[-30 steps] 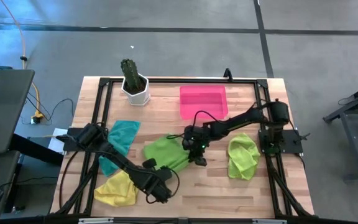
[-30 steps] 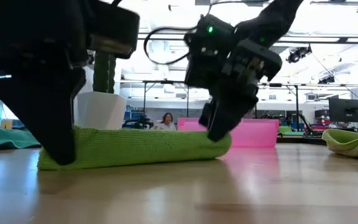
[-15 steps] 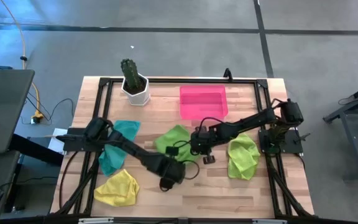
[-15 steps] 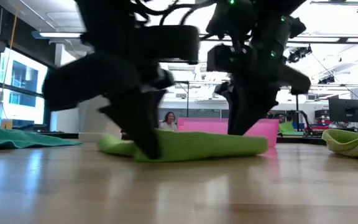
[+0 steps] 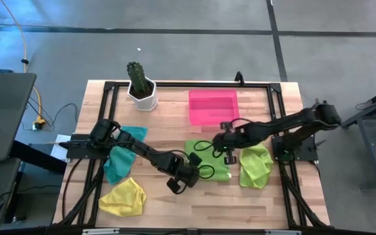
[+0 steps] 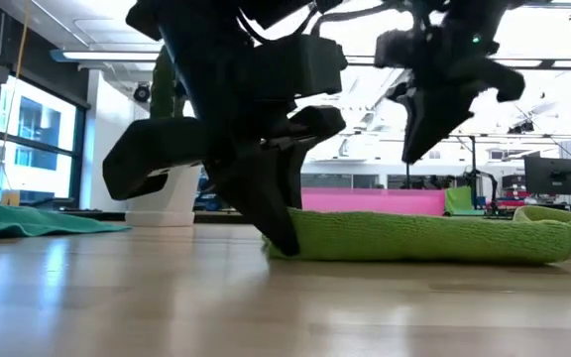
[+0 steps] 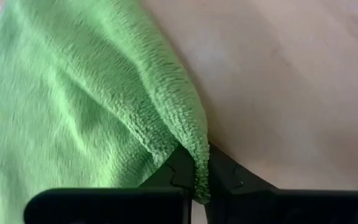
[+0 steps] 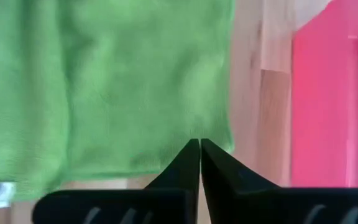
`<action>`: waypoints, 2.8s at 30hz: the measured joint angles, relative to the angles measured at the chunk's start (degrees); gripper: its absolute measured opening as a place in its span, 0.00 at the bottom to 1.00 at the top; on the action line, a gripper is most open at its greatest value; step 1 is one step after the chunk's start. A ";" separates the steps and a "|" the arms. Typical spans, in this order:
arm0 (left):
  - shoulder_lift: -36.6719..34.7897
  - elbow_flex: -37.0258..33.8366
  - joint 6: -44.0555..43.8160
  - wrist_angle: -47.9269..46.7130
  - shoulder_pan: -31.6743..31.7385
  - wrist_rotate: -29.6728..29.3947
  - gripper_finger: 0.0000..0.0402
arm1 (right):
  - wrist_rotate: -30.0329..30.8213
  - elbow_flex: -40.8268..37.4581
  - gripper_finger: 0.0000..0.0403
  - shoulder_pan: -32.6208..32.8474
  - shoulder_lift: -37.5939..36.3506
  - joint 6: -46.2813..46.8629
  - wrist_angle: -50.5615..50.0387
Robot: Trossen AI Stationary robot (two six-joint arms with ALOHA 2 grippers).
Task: Roll microfiber towels into tight, uniform cylinder then place into a basket
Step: Roll the green microfiber cloth
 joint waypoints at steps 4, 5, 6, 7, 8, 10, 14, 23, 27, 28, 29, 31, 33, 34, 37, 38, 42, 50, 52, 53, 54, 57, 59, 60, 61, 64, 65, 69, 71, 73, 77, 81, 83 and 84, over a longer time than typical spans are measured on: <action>-0.02 0.05 -8.41 -1.16 -0.23 -0.51 0.02 | -3.45 -7.30 0.03 1.44 -5.42 3.41 8.92; 0.00 0.05 -9.95 -1.16 -0.53 -0.73 0.02 | -4.70 -9.38 0.05 1.82 -6.23 3.46 12.00; 0.00 0.04 -11.28 -1.16 -0.90 -1.03 0.02 | -6.34 -11.45 0.07 2.49 -6.95 3.33 15.68; 0.02 0.03 -12.55 -1.18 -1.26 -1.31 0.02 | -7.87 -13.55 0.09 3.11 -7.56 2.95 18.68; 0.02 0.03 -13.92 -1.31 -1.65 -1.56 0.02 | -9.63 -15.51 0.12 3.90 -7.79 2.06 21.96; 0.02 -0.02 -17.37 -1.38 -2.35 -1.80 0.02 | -11.97 -18.99 0.18 6.00 -7.60 0.48 28.86; 0.04 -0.01 -23.94 -1.40 -3.40 -1.78 0.02 | -12.90 -23.27 0.34 10.22 -6.75 -6.08 38.36; 0.07 -0.01 -32.79 -1.67 -3.65 -1.54 0.02 | -10.76 -26.06 0.53 16.01 -5.57 -9.78 41.85; 0.07 -0.06 -34.52 -1.57 -3.65 -1.50 0.02 | -8.86 -26.19 0.54 17.70 -2.01 -7.35 44.20; 0.07 -0.06 -35.34 -1.56 -3.65 -1.41 0.02 | -8.89 -26.19 0.54 18.29 -0.85 -6.90 45.84; 0.07 -0.06 -36.31 -1.52 -3.65 -1.38 0.02 | -8.91 -26.19 0.54 18.82 0.28 -6.94 47.36; 0.07 -0.06 -37.70 -1.48 -3.35 -0.84 0.02 | -7.68 -26.19 0.54 19.90 2.45 -7.06 49.24; 0.07 -0.06 -38.64 -1.49 -2.96 0.93 0.02 | -4.53 -26.07 0.54 20.52 4.42 -7.05 50.05; 0.04 -0.06 -39.23 -1.46 -2.85 1.66 0.02 | -2.82 -26.06 0.54 20.77 5.24 -7.01 50.09; 0.07 -0.06 -42.22 -0.81 -2.64 3.42 0.02 | -0.22 -25.98 0.54 21.01 7.60 -6.28 50.91; 0.07 -0.06 -43.43 -0.51 -2.60 4.03 0.02 | 0.65 -25.85 0.54 21.07 8.24 -5.28 51.13; 0.07 -0.06 -45.80 -0.11 -2.56 6.04 0.02 | 1.17 -25.78 0.53 21.07 10.03 -1.25 51.48; 0.07 -0.06 -45.51 -0.07 -2.56 8.10 0.02 | -1.11 -25.78 0.29 20.86 10.08 8.39 50.92; 0.07 -0.06 -43.95 -0.07 -2.56 8.12 0.02 | -1.99 -25.78 0.20 20.42 10.10 9.82 50.75; 0.07 -0.08 -43.19 -0.09 -2.56 8.10 0.02 | -2.59 -25.80 0.15 20.11 10.10 10.36 50.78; 0.07 -0.08 -42.60 -0.09 -2.56 8.09 0.02 | -3.60 -25.81 0.10 19.64 10.10 11.18 50.81; 0.07 -0.06 -42.30 -0.11 -2.56 8.44 0.02 | -9.21 -25.82 0.02 17.52 10.10 14.25 51.85; -0.06 -0.06 -44.54 -0.11 -2.34 11.31 0.02 | -14.02 -25.87 0.04 15.70 10.18 18.48 53.14; -0.13 -0.06 -46.07 -0.09 -2.03 13.14 0.02 | -16.46 -25.88 0.05 14.77 10.20 20.31 54.04; -0.13 -0.06 -47.75 -0.09 -1.80 14.84 0.02 | -18.65 -25.88 0.05 13.87 10.28 21.81 54.92; -0.44 -0.13 -51.73 -0.13 -1.28 17.00 0.02 | -23.47 -26.04 0.03 11.93 10.43 25.88 57.39; -0.57 -0.16 -52.84 -0.33 -1.11 17.54 0.02 | -24.43 -26.06 0.02 11.47 10.47 27.23 58.11; -0.79 -0.19 -59.76 -1.01 -0.19 19.27 0.02 | -26.77 -26.08 0.02 9.71 10.47 35.63 59.43; -0.98 -0.19 -62.53 -1.88 0.40 20.04 0.02 | -27.24 -26.06 0.03 8.96 10.44 39.44 59.34; -0.98 -0.19 -64.72 -1.97 0.90 20.90 0.02 | -27.48 -26.06 0.03 8.38 10.43 41.93 58.52; -1.03 -0.19 -69.45 -2.28 1.85 21.69 0.02 | -27.49 -25.97 0.03 7.45 10.34 45.51 56.57; -1.03 -0.19 -76.29 -2.27 2.87 24.67 0.02 | -27.58 -25.93 0.03 6.99 10.32 47.46 55.77; -1.03 -0.19 -79.57 -2.31 3.28 25.48 0.02 | -27.63 -25.93 0.03 6.79 10.32 47.47 55.73; -1.03 -0.19 -80.84 -2.26 3.53 26.21 0.02 | -27.64 -25.93 0.03 6.77 10.32 47.48 55.72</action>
